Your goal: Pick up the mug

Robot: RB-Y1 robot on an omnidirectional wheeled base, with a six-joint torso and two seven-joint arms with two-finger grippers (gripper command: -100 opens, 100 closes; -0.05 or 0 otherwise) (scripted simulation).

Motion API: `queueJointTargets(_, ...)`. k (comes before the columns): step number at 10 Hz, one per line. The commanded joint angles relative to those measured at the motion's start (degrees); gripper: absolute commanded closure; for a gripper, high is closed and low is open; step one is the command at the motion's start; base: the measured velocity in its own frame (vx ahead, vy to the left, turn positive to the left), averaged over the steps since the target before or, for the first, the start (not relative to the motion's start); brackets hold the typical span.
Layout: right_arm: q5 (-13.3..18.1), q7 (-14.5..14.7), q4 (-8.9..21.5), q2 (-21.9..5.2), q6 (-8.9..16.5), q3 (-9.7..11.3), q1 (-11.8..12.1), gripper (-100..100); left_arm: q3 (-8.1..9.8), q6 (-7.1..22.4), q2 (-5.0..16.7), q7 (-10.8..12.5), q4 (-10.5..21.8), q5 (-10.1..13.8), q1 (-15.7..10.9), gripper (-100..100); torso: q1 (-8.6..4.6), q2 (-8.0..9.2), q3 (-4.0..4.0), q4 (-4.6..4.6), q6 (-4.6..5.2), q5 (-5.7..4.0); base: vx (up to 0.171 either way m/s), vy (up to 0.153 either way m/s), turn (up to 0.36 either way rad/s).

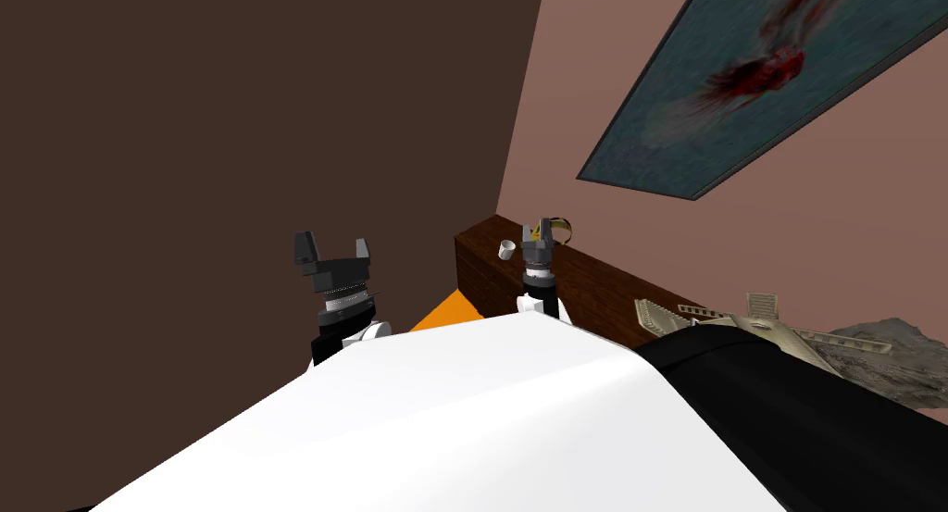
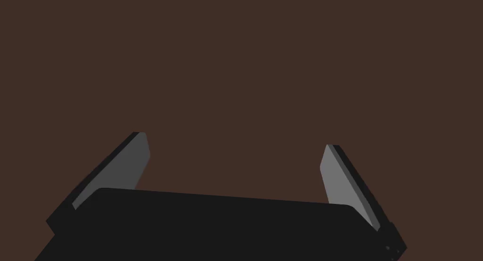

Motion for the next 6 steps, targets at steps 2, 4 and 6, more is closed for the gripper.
queueJointTargets(2,0.2,2.9,-1.5,-2.4,2.3,-1.9,2.8,-100,0.0,0.0,0.0,0.0,0.0,0.0,0.0,0,0.08,0.11,0.06,0.02,0.01,0.02,-0.047,0.043,0.011)
queueJointTargets(4,0.3,5.3,-2.6,-3.9,4.3,-3.3,5.0,-100,-0.01,0.0,0.0,0.0,0.0,0.0,0.0,0,0.22,0.27,0.15,0.06,0.0,0.05,-0.063,0.057,0.018)
queueJointTargets(6,0.5,8.4,-3.9,-5.6,6.9,-5.1,7.7,-100,-0.01,0.0,0.0,0.0,0.0,0.0,0.0,0,0.16,0.24,0.14,0.05,0.0,0.04,-0.051,0.049,0.035)
